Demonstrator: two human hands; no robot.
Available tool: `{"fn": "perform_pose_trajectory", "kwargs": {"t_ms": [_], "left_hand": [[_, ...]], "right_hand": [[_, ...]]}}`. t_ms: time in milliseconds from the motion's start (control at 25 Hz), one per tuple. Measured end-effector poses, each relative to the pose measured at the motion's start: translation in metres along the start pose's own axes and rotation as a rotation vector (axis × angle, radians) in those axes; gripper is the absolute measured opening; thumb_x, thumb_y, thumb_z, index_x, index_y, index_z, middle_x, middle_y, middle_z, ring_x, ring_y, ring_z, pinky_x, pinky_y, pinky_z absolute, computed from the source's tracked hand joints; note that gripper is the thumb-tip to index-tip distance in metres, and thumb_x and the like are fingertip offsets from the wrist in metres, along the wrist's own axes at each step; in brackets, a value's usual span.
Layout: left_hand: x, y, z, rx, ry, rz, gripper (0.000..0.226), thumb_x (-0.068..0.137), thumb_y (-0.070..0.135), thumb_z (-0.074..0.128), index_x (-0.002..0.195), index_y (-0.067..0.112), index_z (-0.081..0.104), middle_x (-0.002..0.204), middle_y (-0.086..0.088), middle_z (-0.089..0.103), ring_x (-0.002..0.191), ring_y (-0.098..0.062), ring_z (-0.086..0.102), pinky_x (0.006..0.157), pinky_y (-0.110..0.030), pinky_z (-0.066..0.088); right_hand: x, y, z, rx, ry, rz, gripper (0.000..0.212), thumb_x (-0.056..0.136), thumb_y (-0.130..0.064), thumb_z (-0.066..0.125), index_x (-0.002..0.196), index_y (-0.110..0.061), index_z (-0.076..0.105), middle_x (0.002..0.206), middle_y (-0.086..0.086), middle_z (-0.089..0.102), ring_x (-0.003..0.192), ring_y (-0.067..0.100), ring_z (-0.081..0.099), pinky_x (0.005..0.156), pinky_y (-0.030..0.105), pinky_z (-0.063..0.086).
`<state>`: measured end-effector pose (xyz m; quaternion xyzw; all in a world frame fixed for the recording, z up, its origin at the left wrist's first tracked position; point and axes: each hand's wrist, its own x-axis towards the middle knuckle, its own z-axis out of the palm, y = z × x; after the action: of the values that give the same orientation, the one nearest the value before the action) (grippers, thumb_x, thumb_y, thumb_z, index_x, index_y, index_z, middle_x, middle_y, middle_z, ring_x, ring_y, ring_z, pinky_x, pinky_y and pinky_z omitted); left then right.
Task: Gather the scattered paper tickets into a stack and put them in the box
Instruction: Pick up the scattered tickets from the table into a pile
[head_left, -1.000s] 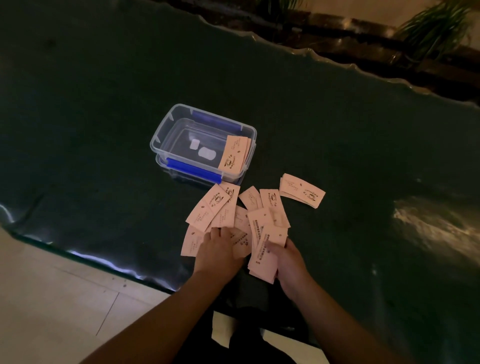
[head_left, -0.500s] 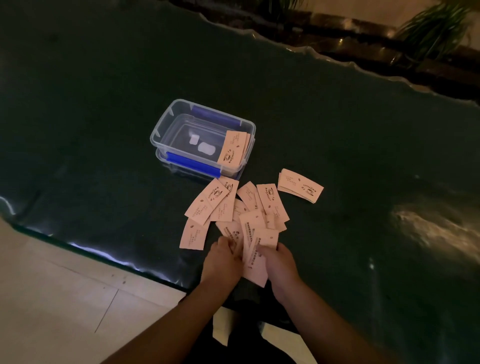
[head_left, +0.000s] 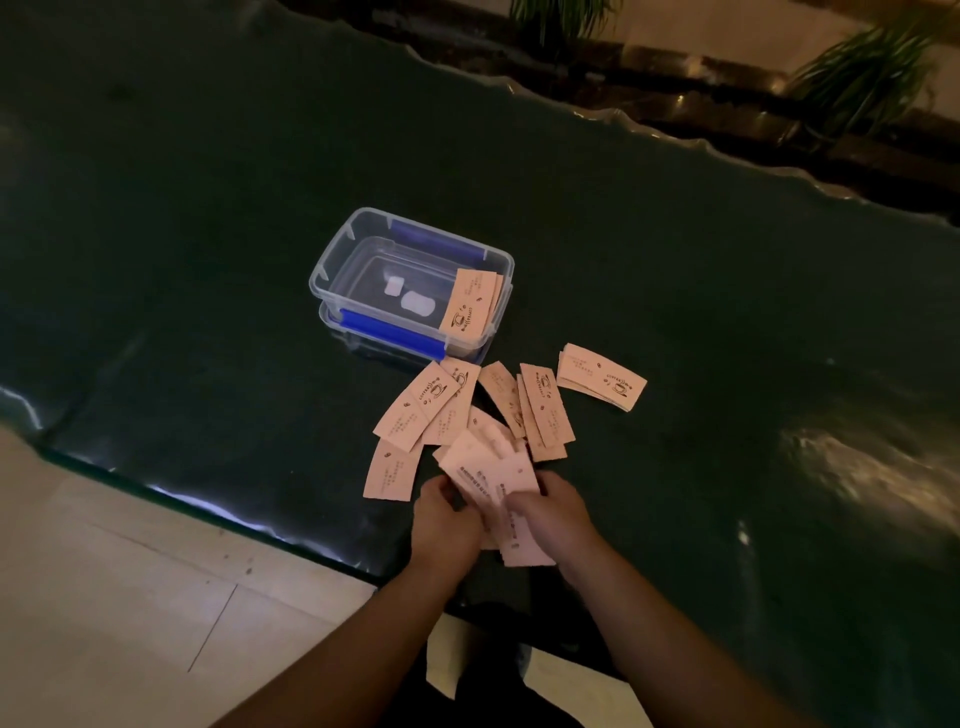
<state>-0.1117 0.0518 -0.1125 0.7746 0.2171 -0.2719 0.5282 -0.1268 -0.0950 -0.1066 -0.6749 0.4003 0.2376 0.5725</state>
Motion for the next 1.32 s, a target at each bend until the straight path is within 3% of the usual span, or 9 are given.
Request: {"fn": "perform_pose_trajectory", "kwargs": {"t_ms": [240, 400, 560, 680, 800, 1000, 1080, 1200, 1320], "left_hand": [[0.002, 0.011, -0.001, -0.245, -0.046, -0.166, 0.049, 0.094, 0.010, 0.062, 0.141, 0.018, 0.054, 0.127, -0.002, 0.070, 0.097, -0.014, 0.068, 0.061, -0.025, 0.054], [-0.001, 0.012, -0.009, -0.191, -0.097, -0.215, 0.029, 0.097, 0.017, 0.060, 0.125, 0.017, 0.061, 0.119, -0.006, 0.072, 0.094, -0.016, 0.068, 0.062, -0.028, 0.052], [-0.009, 0.011, -0.016, -0.100, -0.249, -0.265, 0.016, 0.102, 0.023, 0.050, 0.113, 0.022, 0.062, 0.109, -0.007, 0.074, 0.098, -0.022, 0.071, 0.070, -0.031, 0.055], [-0.011, 0.018, -0.018, 0.032, -0.350, -0.209, 0.013, 0.102, 0.023, 0.047, 0.102, 0.026, 0.060, 0.101, 0.000, 0.071, 0.094, -0.015, 0.069, 0.068, -0.029, 0.053], [-0.005, 0.029, -0.018, 0.200, -0.430, -0.097, 0.021, 0.102, 0.035, 0.048, 0.096, 0.025, 0.065, 0.102, 0.002, 0.072, 0.096, -0.015, 0.069, 0.072, -0.031, 0.052], [0.019, 0.046, -0.018, 0.555, -0.166, 0.224, 0.025, 0.097, 0.044, 0.054, 0.088, 0.024, 0.066, 0.089, 0.003, 0.070, 0.081, -0.012, 0.064, 0.073, -0.033, 0.054], [0.032, 0.054, -0.016, 0.800, -0.140, 0.451, 0.013, 0.093, 0.040, 0.065, 0.101, 0.030, 0.066, 0.106, 0.006, 0.069, 0.095, -0.009, 0.062, 0.084, -0.030, 0.055], [0.060, 0.063, -0.011, 1.233, -0.184, 0.691, 0.057, 0.085, 0.033, 0.074, 0.138, 0.026, 0.055, 0.144, 0.000, 0.053, 0.133, -0.022, 0.046, 0.111, -0.046, 0.042], [0.078, 0.074, -0.007, 1.385, -0.177, 0.702, 0.074, 0.079, 0.034, 0.078, 0.147, 0.027, 0.047, 0.153, -0.002, 0.044, 0.141, -0.027, 0.039, 0.114, -0.053, 0.036]], "right_hand": [[0.003, -0.018, 0.016, -0.161, -0.019, -0.064, 0.037, 0.089, -0.025, 0.074, 0.124, -0.032, 0.063, 0.121, -0.006, 0.070, 0.101, 0.014, 0.067, 0.071, 0.032, 0.053], [-0.002, -0.014, 0.018, -0.179, -0.070, -0.015, 0.048, 0.084, -0.036, 0.080, 0.127, -0.027, 0.060, 0.121, -0.002, 0.072, 0.104, 0.019, 0.072, 0.077, 0.036, 0.058], [-0.006, 0.005, 0.015, -0.033, -0.133, 0.078, 0.042, 0.085, -0.022, 0.081, 0.126, -0.023, 0.070, 0.099, 0.000, 0.085, 0.082, 0.017, 0.083, 0.059, 0.030, 0.062], [-0.011, 0.017, 0.010, 0.109, -0.143, 0.097, 0.049, 0.077, -0.017, 0.084, 0.122, -0.026, 0.066, 0.099, 0.002, 0.086, 0.084, 0.020, 0.085, 0.066, 0.035, 0.066], [-0.018, 0.023, -0.005, 0.194, -0.128, 0.100, 0.054, 0.078, -0.014, 0.078, 0.129, -0.027, 0.065, 0.104, 0.006, 0.086, 0.092, 0.025, 0.084, 0.076, 0.044, 0.065], [-0.037, 0.027, -0.041, 0.084, -0.143, 0.152, 0.036, 0.095, -0.006, 0.064, 0.118, -0.034, 0.066, 0.111, 0.006, 0.085, 0.100, 0.029, 0.082, 0.088, 0.049, 0.065], [-0.047, 0.027, -0.054, 0.055, -0.148, 0.161, 0.042, 0.096, -0.010, 0.066, 0.126, -0.038, 0.058, 0.123, 0.006, 0.079, 0.109, 0.029, 0.078, 0.095, 0.053, 0.062], [-0.054, 0.030, -0.065, 0.086, -0.134, 0.158, 0.054, 0.099, -0.013, 0.066, 0.146, -0.037, 0.054, 0.128, 0.003, 0.075, 0.114, 0.028, 0.073, 0.099, 0.053, 0.058], [-0.054, 0.031, -0.070, 0.109, -0.109, 0.148, 0.059, 0.102, -0.013, 0.062, 0.156, -0.031, 0.048, 0.139, 0.007, 0.070, 0.123, 0.032, 0.068, 0.110, 0.060, 0.052]]}}
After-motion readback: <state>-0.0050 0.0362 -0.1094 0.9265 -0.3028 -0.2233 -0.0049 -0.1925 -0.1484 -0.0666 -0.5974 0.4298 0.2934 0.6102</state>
